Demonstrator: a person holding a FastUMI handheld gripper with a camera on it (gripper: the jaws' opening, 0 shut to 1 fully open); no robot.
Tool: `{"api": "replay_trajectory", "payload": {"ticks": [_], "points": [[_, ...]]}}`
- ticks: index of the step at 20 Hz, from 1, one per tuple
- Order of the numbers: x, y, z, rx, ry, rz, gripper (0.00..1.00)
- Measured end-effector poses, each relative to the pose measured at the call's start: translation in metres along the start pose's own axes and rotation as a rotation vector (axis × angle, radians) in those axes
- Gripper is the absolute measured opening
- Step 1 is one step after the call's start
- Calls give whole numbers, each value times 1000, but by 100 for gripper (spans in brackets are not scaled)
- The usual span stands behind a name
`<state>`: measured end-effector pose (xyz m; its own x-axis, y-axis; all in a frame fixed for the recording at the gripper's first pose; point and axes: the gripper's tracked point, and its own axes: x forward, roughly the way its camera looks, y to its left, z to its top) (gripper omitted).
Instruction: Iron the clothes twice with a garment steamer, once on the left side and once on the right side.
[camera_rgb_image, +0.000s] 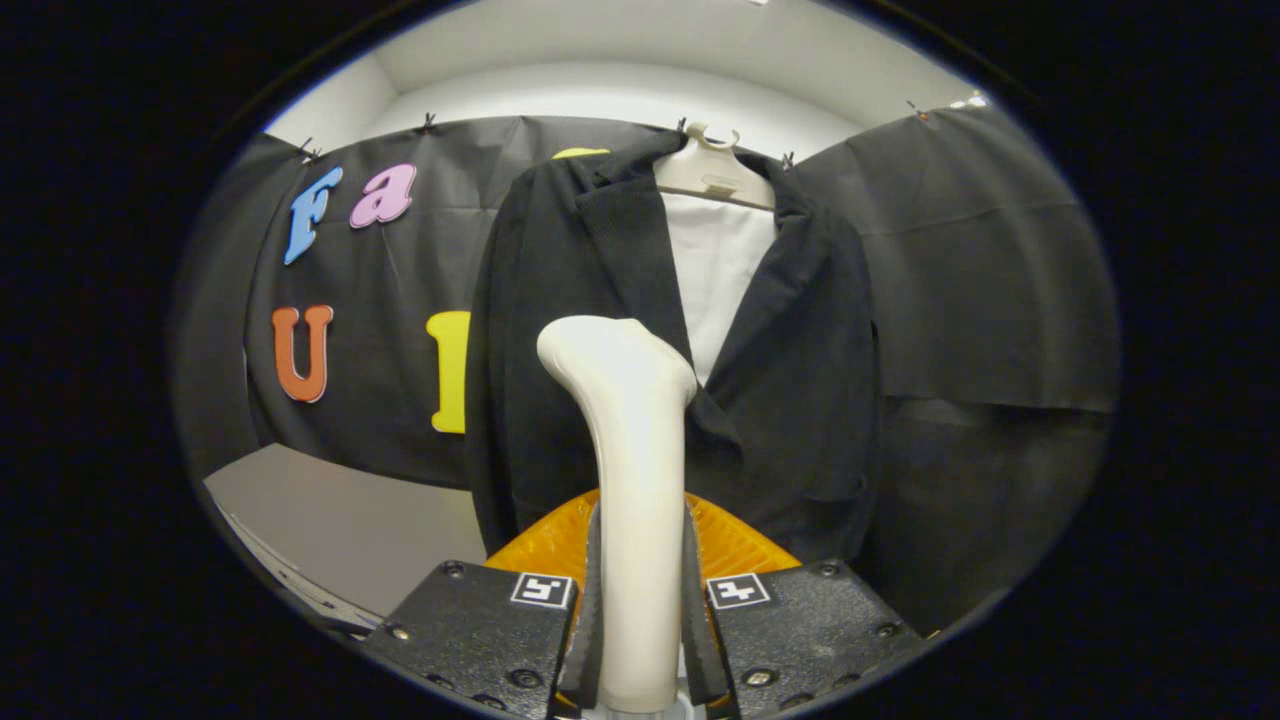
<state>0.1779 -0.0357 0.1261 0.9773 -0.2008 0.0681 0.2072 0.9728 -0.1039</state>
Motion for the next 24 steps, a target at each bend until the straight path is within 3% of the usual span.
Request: {"api": "replay_trajectory", "payload": {"ticks": [24], "points": [[-11,-10,-172,29,344,-43,36]]}}
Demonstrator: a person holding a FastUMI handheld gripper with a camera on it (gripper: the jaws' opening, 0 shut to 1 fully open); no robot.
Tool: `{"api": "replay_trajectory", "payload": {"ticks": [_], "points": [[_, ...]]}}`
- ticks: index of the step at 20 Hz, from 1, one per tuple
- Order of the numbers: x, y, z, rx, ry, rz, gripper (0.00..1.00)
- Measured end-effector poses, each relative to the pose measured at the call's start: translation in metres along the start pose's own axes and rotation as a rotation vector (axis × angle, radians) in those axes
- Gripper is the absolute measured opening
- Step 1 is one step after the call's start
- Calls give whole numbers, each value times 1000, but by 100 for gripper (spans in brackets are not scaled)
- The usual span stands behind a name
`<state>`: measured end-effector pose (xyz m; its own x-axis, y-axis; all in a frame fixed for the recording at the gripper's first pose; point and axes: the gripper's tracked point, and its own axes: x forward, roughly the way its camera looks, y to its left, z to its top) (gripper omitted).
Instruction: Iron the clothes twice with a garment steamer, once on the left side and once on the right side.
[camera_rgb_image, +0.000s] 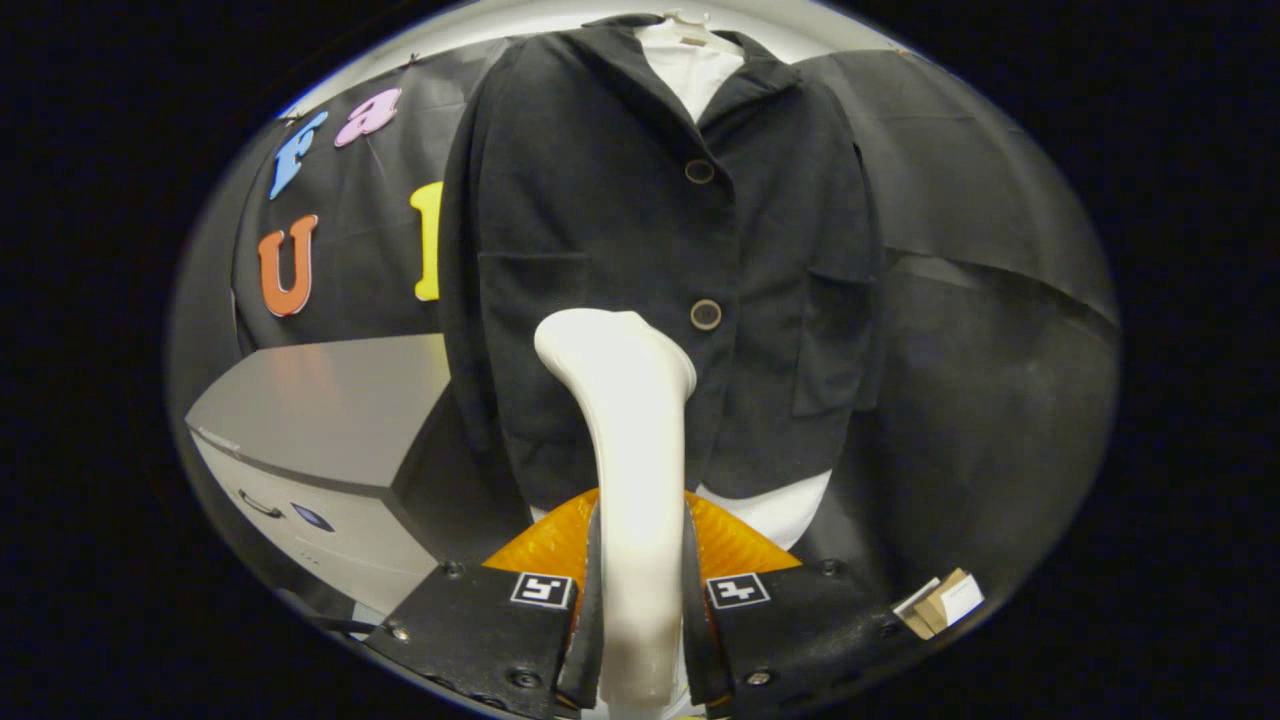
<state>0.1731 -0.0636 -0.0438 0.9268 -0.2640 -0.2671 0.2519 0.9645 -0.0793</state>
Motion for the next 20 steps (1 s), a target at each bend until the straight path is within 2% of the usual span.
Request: {"api": "replay_trajectory", "payload": {"ticks": [16,20], "points": [[21,2,-97,-6,178,-59,36],[14,1,-96,23,170,-71,36]]}}
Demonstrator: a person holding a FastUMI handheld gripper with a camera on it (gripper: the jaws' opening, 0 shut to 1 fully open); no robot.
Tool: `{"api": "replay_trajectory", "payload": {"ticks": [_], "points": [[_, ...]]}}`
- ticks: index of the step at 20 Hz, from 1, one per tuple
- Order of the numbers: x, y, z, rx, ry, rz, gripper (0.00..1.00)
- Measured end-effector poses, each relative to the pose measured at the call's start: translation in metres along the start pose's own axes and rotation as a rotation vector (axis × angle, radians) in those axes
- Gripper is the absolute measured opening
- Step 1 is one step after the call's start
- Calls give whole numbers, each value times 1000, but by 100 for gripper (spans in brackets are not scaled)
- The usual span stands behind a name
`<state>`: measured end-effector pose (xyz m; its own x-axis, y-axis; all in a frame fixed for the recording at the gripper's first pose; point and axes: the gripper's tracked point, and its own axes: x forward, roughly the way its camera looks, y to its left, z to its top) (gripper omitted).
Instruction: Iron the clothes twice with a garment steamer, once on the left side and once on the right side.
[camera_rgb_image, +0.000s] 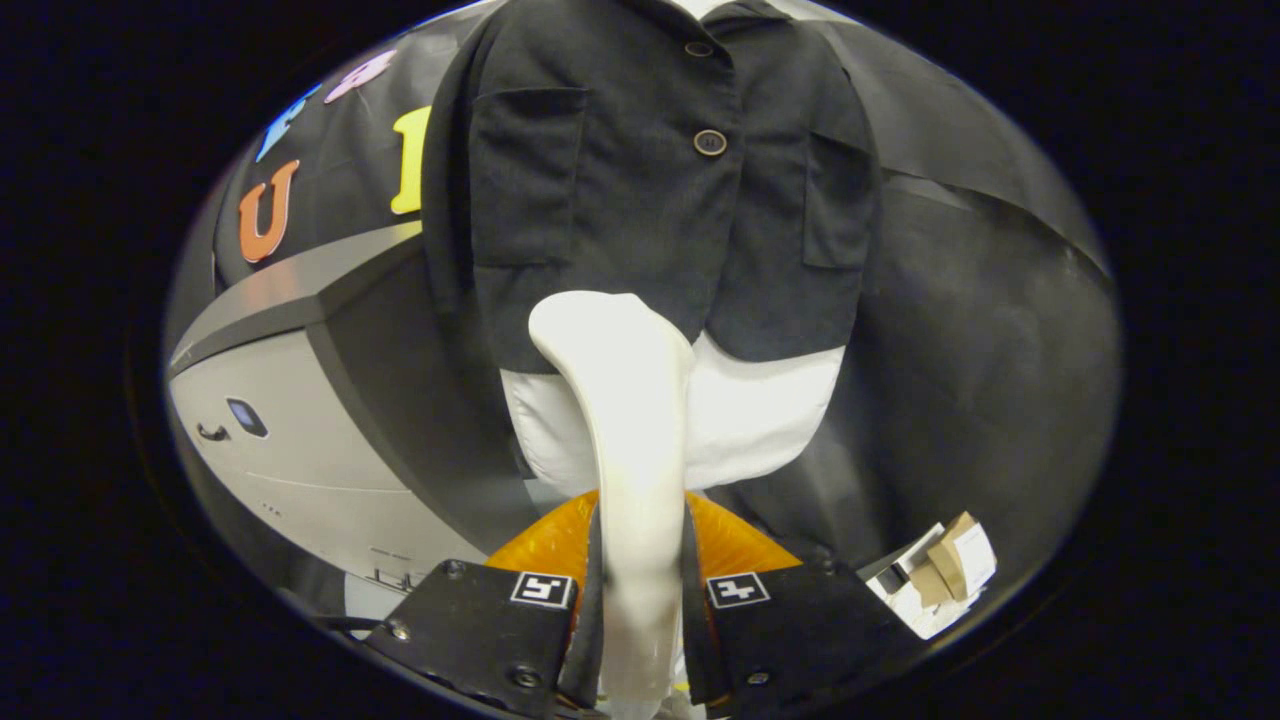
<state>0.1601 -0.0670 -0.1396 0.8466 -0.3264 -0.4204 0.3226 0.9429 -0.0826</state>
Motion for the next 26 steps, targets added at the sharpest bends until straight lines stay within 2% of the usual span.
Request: {"api": "replay_trajectory", "payload": {"ticks": [5,9,13,17,22,26], "points": [[-47,-16,38,93,-74,12,36],[-107,-66,89,180,-206,-45,36],[-168,-129,161,245,-368,-128,36],[-207,-165,244,286,-569,-143,36],[-206,-194,347,287,-737,-80,35],[-192,-195,413,232,-829,-11,36]]}}
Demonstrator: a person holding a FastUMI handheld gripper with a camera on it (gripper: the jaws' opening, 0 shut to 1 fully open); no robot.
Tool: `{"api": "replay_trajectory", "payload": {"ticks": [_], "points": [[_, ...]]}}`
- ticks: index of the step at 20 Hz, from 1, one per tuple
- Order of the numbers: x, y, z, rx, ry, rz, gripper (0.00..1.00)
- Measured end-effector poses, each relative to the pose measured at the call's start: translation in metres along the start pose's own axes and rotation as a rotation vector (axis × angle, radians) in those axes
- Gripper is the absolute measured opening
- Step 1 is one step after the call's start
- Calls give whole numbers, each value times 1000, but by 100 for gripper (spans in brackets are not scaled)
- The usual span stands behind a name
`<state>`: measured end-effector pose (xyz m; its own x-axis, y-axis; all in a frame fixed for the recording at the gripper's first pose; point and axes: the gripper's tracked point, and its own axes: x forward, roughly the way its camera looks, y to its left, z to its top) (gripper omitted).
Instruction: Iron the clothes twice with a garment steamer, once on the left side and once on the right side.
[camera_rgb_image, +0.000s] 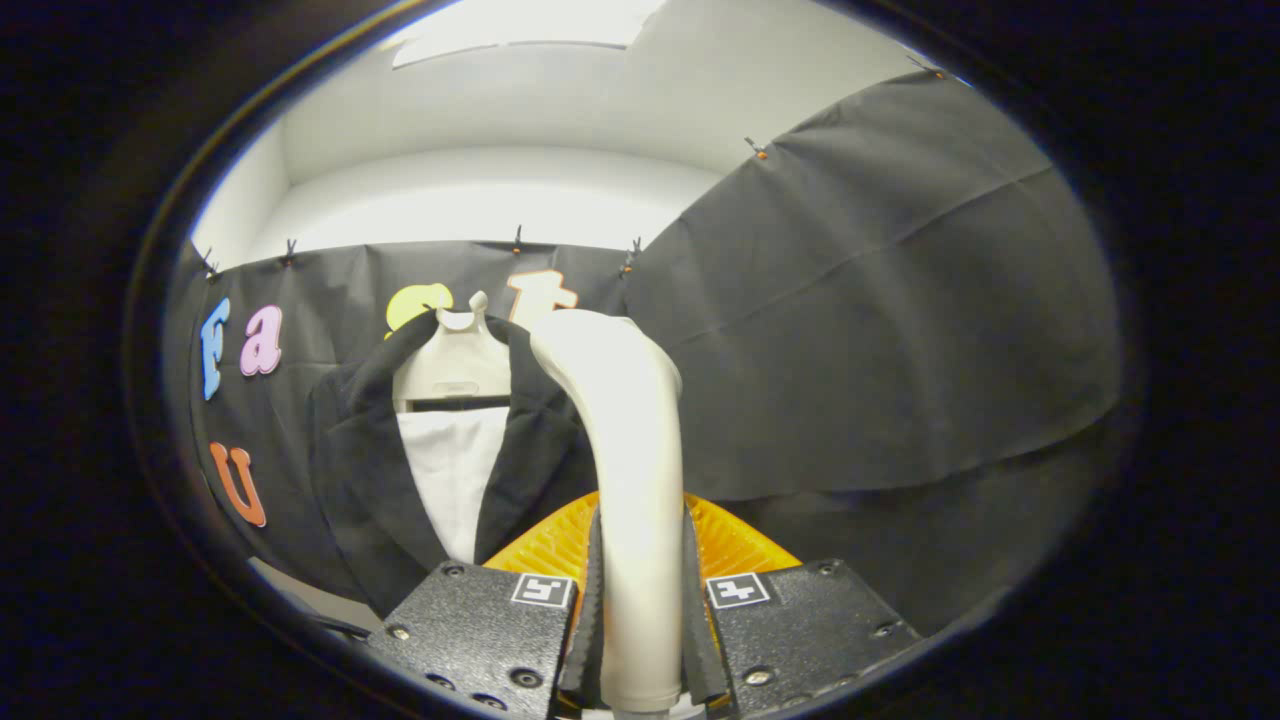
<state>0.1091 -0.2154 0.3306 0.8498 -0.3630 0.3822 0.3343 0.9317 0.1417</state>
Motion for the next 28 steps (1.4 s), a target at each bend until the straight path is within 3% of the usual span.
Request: {"api": "replay_trajectory", "payload": {"ticks": [8,12,28], "points": [[76,29,18,-15,-44,121,35],[88,30,-7,-40,5,113,36],[31,16,-86,-121,177,40,36]]}}
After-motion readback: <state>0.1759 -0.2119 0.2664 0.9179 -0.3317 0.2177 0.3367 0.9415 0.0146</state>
